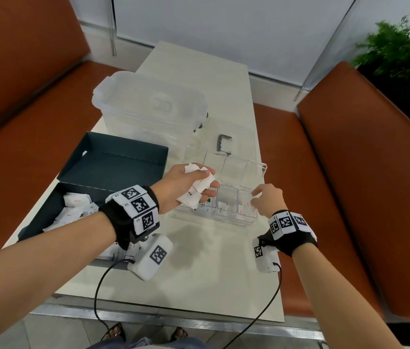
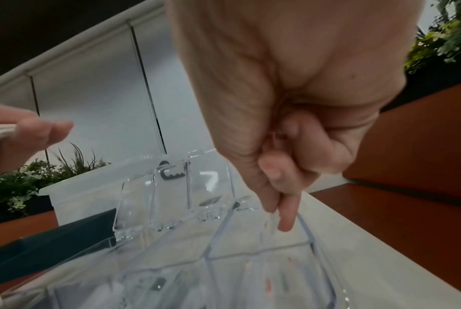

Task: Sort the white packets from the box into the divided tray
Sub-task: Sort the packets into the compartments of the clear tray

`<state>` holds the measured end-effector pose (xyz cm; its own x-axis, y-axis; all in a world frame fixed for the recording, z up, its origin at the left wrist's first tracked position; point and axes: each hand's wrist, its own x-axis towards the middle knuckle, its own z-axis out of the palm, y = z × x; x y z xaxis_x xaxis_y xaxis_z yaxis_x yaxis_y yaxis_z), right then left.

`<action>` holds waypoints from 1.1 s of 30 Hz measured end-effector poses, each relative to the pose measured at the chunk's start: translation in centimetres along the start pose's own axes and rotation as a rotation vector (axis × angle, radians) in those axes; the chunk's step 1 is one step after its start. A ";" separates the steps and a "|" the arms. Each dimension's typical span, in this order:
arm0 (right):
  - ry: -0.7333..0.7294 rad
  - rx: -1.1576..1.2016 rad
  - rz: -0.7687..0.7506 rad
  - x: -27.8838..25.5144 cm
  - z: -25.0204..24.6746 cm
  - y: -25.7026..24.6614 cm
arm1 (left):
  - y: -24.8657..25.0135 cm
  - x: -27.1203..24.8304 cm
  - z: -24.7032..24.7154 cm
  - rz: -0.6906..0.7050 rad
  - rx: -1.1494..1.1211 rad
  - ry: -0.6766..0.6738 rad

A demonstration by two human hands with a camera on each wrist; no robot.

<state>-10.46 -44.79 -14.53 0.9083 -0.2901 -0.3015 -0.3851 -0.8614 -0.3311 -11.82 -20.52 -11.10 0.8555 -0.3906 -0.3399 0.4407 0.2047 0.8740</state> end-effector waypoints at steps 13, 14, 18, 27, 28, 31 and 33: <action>-0.072 -0.351 -0.141 -0.5 1.9 -0.6 | 0.1 -0.6 -0.2 -0.017 -0.017 0.024; -0.083 -0.395 -0.152 -0.4 1.9 -0.7 | 0.2 -0.6 -0.2 -0.018 -0.019 0.025; -0.109 -0.511 -0.177 -0.1 1.8 -1.2 | 0.3 -0.6 -0.2 -0.013 -0.018 0.027; -0.298 -0.480 -0.166 1.3 0.8 -1.9 | 0.3 -0.6 -0.1 -0.021 -0.019 0.035; -0.313 -0.479 -0.167 1.4 0.7 -1.9 | 0.3 -0.6 -0.1 -0.024 -0.014 0.033; -0.318 -0.478 -0.170 1.8 0.7 -1.8 | 0.2 -0.5 0.0 -0.034 -0.018 0.028; -0.331 -0.480 -0.173 2.0 0.5 -1.8 | 0.4 -0.3 0.0 -0.033 -0.016 0.028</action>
<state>-8.07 -43.64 -14.95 0.8226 -0.0502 -0.5665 -0.0495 -0.9986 0.0166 -11.88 -20.33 -10.63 0.8476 -0.3724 -0.3781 0.4729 0.2066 0.8565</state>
